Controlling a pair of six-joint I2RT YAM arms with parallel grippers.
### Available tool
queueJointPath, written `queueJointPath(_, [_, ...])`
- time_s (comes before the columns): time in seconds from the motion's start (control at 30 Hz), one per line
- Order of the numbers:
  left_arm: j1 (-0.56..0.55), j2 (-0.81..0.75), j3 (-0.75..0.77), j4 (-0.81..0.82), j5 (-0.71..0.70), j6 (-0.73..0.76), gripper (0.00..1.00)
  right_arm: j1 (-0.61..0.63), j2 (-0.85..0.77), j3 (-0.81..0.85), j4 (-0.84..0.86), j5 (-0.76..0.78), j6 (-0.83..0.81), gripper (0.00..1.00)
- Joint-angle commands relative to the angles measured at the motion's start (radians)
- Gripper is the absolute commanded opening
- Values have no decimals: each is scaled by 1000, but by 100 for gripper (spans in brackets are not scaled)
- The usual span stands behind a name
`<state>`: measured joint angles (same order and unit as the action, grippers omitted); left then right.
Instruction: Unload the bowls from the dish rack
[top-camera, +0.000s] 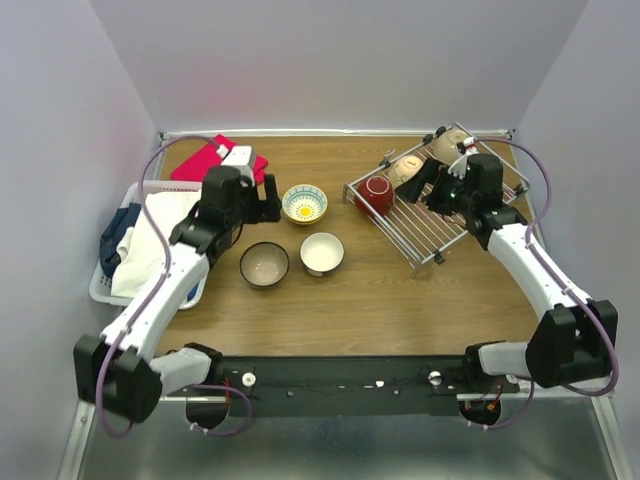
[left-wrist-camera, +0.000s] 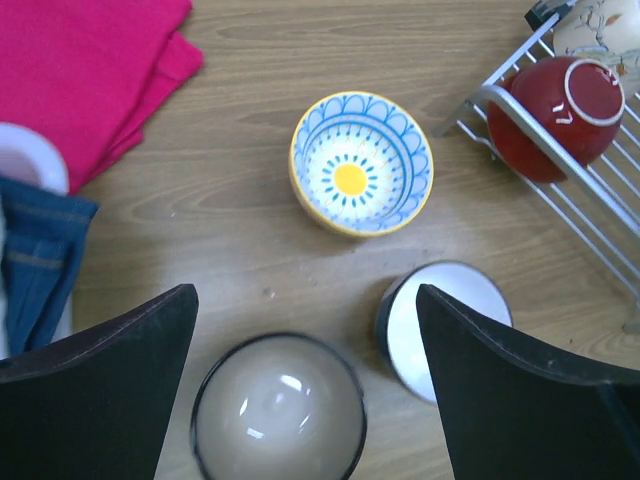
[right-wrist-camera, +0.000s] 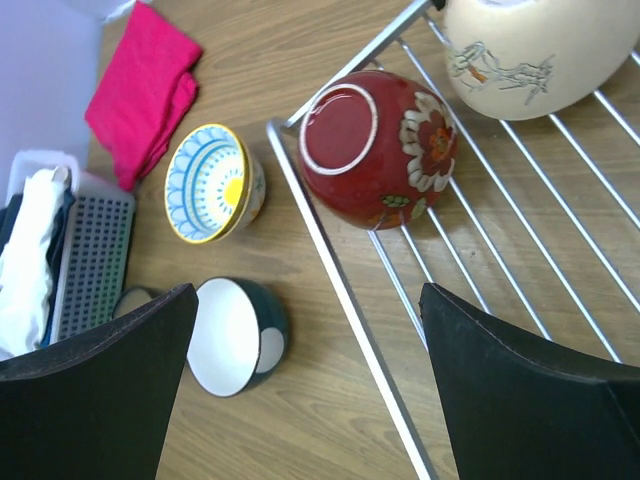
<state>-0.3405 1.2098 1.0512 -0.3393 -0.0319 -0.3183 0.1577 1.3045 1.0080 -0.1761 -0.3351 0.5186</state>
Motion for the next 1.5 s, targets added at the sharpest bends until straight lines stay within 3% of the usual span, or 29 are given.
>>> queueJointPath(0.0, [1,-212,-183,40,-83,73,99,-6,65,35,55,87,106,100])
queueJointPath(0.23, [1,-528,-407,45,-118,78,99,-7,183,27,154,15,204,100])
queueJointPath(0.43, [1,-639,-513,46,-146,70,99,-7,271,1,279,-28,293,100])
queueJointPath(0.77, [1,-612,-525,79,-155,78,99,-7,377,-72,420,-16,466,100])
queueJointPath(1.47, [1,-627,-536,92,-143,87,99,-9,527,-187,744,-38,643,100])
